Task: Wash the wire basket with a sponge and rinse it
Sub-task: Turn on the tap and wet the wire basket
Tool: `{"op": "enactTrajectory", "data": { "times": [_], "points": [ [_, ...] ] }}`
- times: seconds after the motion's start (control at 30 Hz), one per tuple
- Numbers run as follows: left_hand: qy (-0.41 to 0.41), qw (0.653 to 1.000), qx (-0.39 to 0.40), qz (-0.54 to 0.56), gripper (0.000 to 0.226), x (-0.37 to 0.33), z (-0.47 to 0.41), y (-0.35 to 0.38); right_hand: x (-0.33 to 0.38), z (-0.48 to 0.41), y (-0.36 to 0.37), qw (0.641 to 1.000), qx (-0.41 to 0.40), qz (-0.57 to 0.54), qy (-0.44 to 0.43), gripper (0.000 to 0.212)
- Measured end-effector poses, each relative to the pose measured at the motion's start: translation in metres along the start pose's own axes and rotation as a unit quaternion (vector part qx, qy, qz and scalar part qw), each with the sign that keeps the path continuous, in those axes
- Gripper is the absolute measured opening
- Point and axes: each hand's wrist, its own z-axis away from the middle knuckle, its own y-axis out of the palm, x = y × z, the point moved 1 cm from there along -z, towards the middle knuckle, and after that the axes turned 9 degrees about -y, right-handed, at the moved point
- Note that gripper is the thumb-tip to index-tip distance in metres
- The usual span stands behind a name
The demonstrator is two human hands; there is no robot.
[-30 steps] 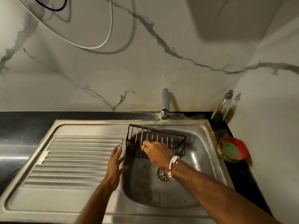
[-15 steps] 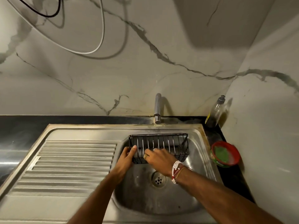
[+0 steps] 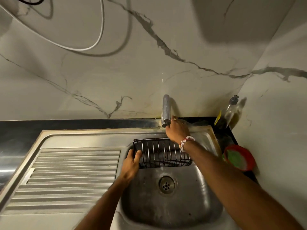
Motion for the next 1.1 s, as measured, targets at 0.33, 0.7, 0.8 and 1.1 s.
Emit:
{"op": "enactTrajectory", "data": {
  "times": [0.33,0.7,0.8,1.1],
  "points": [
    [0.02,1.0,-0.012,0.002,0.033,-0.003,0.0,-0.003,0.029,-0.015,0.006,0.99,0.141,0.026,0.015,0.047],
    [-0.001,0.999,-0.035,-0.012,0.04,-0.002,-0.007,-0.003,-0.026,0.036,-0.007,0.989,-0.009,0.118,-0.091,0.054],
    [-0.012,0.999,-0.041,-0.005,0.042,0.0,-0.007,-0.004,-0.045,0.065,0.001,0.987,-0.007,0.146,-0.072,0.064],
    [-0.006,0.999,-0.033,-0.016,0.039,-0.013,-0.006,0.001,0.01,0.069,0.041,0.983,0.021,0.136,-0.121,0.096]
  ]
}}
